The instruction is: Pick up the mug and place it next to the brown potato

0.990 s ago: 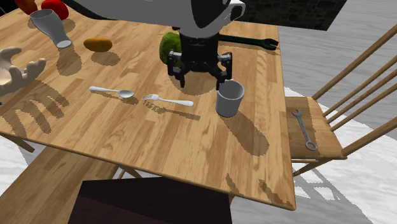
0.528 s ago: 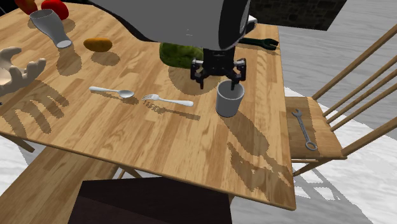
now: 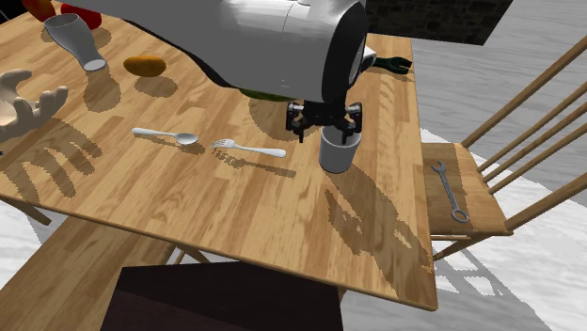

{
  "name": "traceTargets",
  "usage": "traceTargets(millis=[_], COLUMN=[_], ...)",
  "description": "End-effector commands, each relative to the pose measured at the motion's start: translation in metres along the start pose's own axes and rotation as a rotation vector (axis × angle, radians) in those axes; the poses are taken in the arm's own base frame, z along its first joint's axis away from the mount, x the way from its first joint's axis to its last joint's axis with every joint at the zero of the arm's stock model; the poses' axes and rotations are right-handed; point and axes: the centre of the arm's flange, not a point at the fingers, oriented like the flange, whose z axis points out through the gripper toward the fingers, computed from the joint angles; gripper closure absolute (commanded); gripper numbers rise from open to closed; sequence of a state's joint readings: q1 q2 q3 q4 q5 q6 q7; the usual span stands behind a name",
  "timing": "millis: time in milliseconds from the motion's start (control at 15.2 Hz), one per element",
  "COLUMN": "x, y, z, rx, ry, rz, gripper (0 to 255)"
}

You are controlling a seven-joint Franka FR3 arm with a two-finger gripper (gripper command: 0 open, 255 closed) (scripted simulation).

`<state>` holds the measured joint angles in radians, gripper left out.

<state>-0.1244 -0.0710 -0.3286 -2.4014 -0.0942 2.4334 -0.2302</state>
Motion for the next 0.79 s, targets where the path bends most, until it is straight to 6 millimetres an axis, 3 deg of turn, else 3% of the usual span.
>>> traceTargets(millis=[0, 330, 396, 726], x=[0.0002, 0.0002, 0.0002, 0.0002], y=[0.0002, 0.0002, 0.0002, 0.0002], z=[0.0022, 0.0022, 0.0022, 0.0022], rx=[0.000, 0.000, 0.000, 0.000], ry=[0.001, 0.000, 0.000, 0.000], rz=[0.000, 0.000, 0.000, 0.000], gripper=[0, 0, 255, 255])
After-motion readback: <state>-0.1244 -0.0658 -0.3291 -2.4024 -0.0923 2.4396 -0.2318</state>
